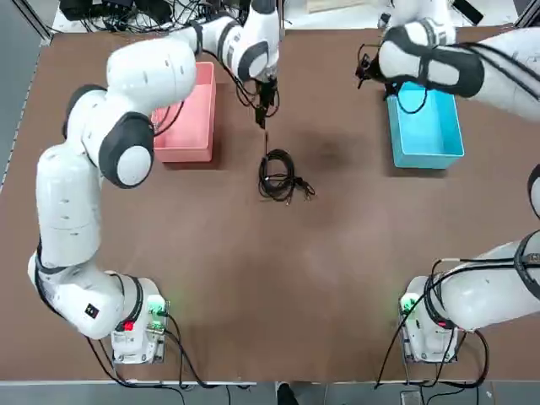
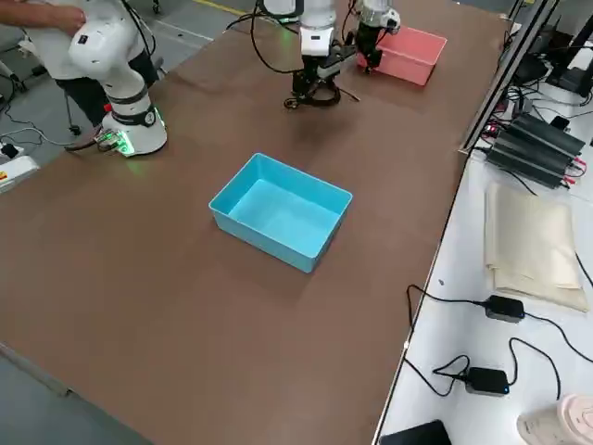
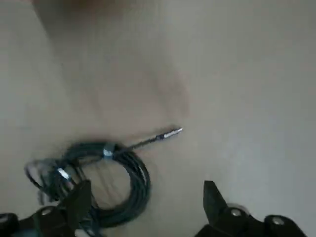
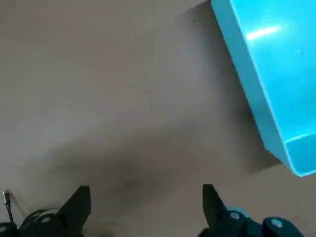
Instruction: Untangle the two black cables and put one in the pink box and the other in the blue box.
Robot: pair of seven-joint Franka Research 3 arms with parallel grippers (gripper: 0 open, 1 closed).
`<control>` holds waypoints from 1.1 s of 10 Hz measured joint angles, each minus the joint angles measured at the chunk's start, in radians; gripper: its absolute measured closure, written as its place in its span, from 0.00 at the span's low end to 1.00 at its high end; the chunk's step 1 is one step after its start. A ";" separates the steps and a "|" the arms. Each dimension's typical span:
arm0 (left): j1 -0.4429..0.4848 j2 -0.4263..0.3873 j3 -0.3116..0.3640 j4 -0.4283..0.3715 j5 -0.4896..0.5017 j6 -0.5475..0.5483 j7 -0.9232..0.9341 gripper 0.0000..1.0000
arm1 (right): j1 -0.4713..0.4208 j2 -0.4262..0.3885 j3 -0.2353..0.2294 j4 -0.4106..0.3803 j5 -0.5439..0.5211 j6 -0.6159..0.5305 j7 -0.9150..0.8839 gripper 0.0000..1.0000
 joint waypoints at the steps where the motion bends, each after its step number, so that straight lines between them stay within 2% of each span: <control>1: -0.012 0.027 0.000 0.001 0.000 0.037 -0.093 0.00 | 0.018 0.017 0.000 -0.010 0.000 0.019 0.022 0.00; 4: -0.057 0.110 0.001 0.002 0.000 0.132 -0.308 0.01 | 0.051 0.078 -0.001 -0.014 0.000 0.073 0.072 0.00; 8: -0.078 0.131 0.006 -0.022 0.010 0.196 -0.338 0.25 | 0.080 0.130 -0.001 -0.014 0.000 0.095 0.089 0.00; 11: -0.094 0.155 0.007 -0.052 0.042 0.234 -0.338 0.28 | 0.087 0.137 -0.001 -0.014 0.000 0.095 0.089 0.00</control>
